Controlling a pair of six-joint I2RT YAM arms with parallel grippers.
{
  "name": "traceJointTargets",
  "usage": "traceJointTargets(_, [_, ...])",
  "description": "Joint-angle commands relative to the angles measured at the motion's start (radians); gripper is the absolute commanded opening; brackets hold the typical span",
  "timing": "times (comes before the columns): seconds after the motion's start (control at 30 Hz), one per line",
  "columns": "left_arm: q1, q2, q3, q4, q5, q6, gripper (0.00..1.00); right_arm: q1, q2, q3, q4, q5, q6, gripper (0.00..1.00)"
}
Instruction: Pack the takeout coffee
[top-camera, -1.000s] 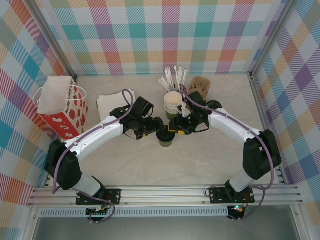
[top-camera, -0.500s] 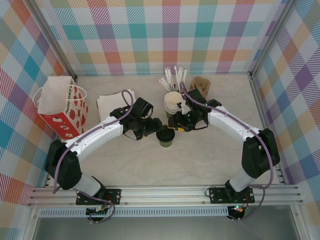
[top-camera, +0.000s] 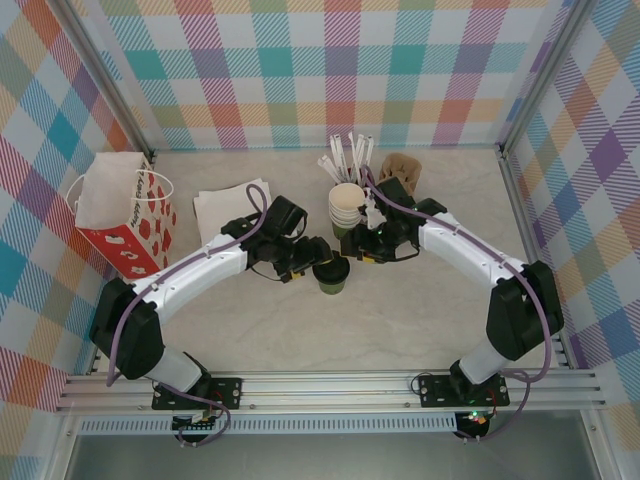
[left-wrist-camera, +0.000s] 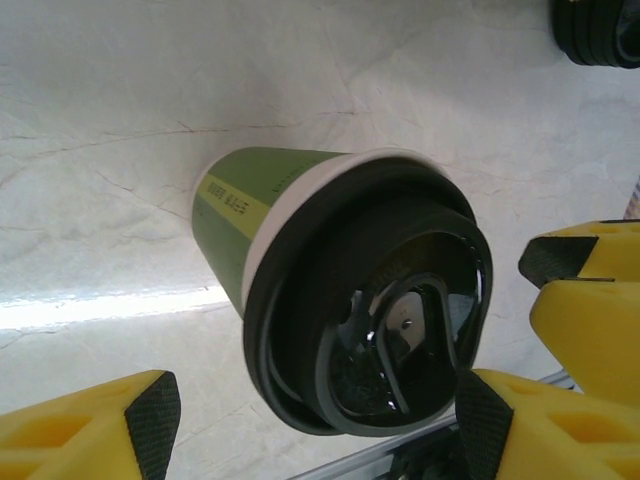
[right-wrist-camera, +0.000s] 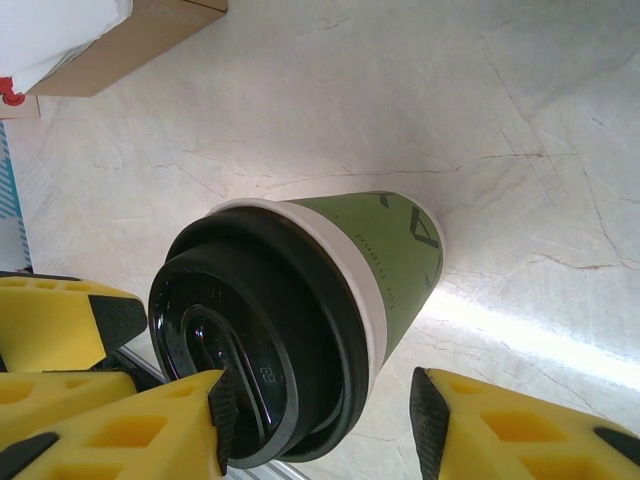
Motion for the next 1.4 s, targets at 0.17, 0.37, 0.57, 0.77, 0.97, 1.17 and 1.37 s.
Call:
traceJointTargets(0.17, [0.011,0.04,-0.005,0.064,0.084,-0.024,0.75,0.006,-0.041,0.008,-0.036,0.038,-0.02,0.54])
traceJointTargets(0.37, [0.01,0.046,-0.003,0.074,0.073,-0.032,0.75,0.006,-0.043,0.005,-0.038,0.038,-0.021,0.54])
traceJointTargets(0.57, [0.01,0.056,0.007,0.084,0.073,-0.034,0.75,0.007,-0.043,0.003,-0.041,0.039,-0.024,0.54])
traceJointTargets(0.77, [0.01,0.062,0.013,0.08,0.069,-0.033,0.75,0.006,-0.044,0.0,-0.043,0.039,-0.025,0.54])
traceJointTargets(0.97, [0.011,0.05,0.019,0.038,0.018,-0.023,0.75,0.006,-0.043,-0.002,-0.041,0.028,-0.025,0.54])
traceJointTargets(1.17, [0.011,0.058,0.019,0.057,0.027,-0.026,0.75,0.006,-0.025,0.0,-0.04,-0.008,-0.029,0.5])
traceJointTargets(1.37, [0.011,0.065,0.03,0.06,0.017,-0.025,0.75,0.006,-0.003,-0.009,-0.022,-0.043,-0.016,0.46])
